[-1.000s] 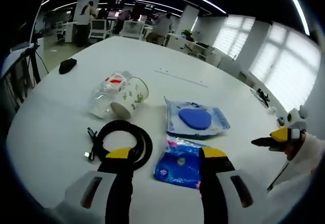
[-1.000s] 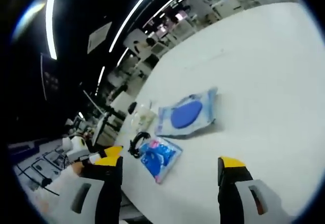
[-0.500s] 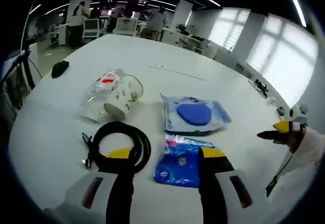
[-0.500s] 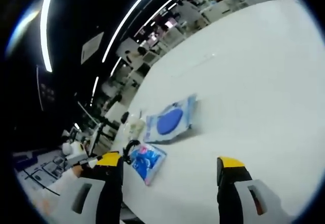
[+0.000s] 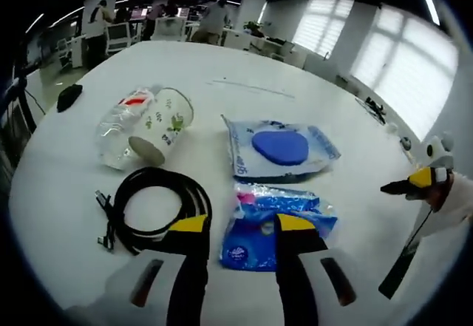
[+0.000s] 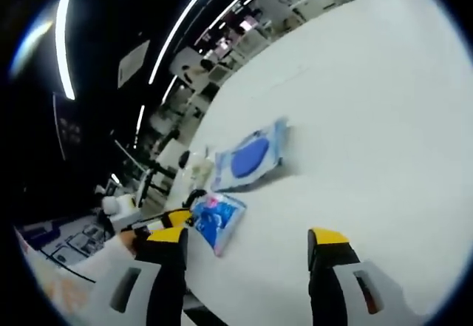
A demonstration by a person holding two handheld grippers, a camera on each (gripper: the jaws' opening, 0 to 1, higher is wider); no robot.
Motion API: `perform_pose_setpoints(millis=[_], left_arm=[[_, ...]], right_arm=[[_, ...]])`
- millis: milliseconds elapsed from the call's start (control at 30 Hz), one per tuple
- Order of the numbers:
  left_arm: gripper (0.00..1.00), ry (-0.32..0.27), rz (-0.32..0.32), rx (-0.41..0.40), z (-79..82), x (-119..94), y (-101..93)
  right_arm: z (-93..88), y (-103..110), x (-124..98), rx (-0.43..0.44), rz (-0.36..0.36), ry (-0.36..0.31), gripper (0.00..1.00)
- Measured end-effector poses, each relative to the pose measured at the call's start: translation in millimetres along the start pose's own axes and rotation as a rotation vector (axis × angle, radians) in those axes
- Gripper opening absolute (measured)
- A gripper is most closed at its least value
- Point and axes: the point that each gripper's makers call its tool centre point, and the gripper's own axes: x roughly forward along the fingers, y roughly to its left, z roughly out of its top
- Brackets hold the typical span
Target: Arrange the tabletop items into an orderly group along one side of the table until the central work area is clear of visible clutter.
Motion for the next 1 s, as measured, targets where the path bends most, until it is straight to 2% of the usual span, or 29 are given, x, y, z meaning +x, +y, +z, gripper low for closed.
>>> perform_pose_setpoints(millis=[133,200,333,400,500,567,633,667,767,900,967,1000], left_arm=[[0.3,0.004,-0.005,0.015,-3.5,4,4.2],[0.24,0.004,-0.012,0.024,-3.4,6,3.0],[0.0,0.035,0.01,0.051,-13.4,9,3.4],[0.0,0.025,0.003,-0.012,-13.8,10,1.5],[0.0,0.021,-0.014,-0.031,-13.7,8,-5.0],[0.0,0.015,-0.036,-0.077,-12.0,5,-13.8],[0.0,-0.003,-0.055,-0.13,-10.3,5,-20.2],[0.0,-0.005,-0.055,-0.126,-8.2,3,-23.2],[0.0,-0.011,-0.047,-0.112,-3.1,1,-28.3],[0.0,-0.024,-0.046,-0.121,0.9,-11,-48.2],[0.0,-0.029,-0.05,-0.117,2.8,-12,-52.9],[0.0,-0.041,-0.067,-0.126,5.6,-15,-61.2]], right_arm=[[1.4,1,-2,-0.015,-0.002,-0.006,0.66],[2.0,-1,-5,-0.008,-0.005,-0.014,0.66],[4.1,-6,-8,0.003,-0.019,-0.028,0.64],[5.2,-11,-9,0.016,-0.025,-0.034,0.64],[3.4,-9,-9,0.021,-0.028,-0.035,0.63],[1.3,-9,-8,0.017,-0.029,-0.027,0.63],[-2.4,-7,-5,-0.029,-0.033,-0.003,0.63],[-4.3,-4,-4,-0.077,-0.031,0.015,0.64],[-7.8,12,4,-0.139,0.012,0.028,0.64],[-5.7,39,14,-0.165,0.079,0.027,0.61],[-4.3,46,16,-0.171,0.096,0.019,0.56],[-5.2,50,19,-0.176,0.105,0.028,0.53]])
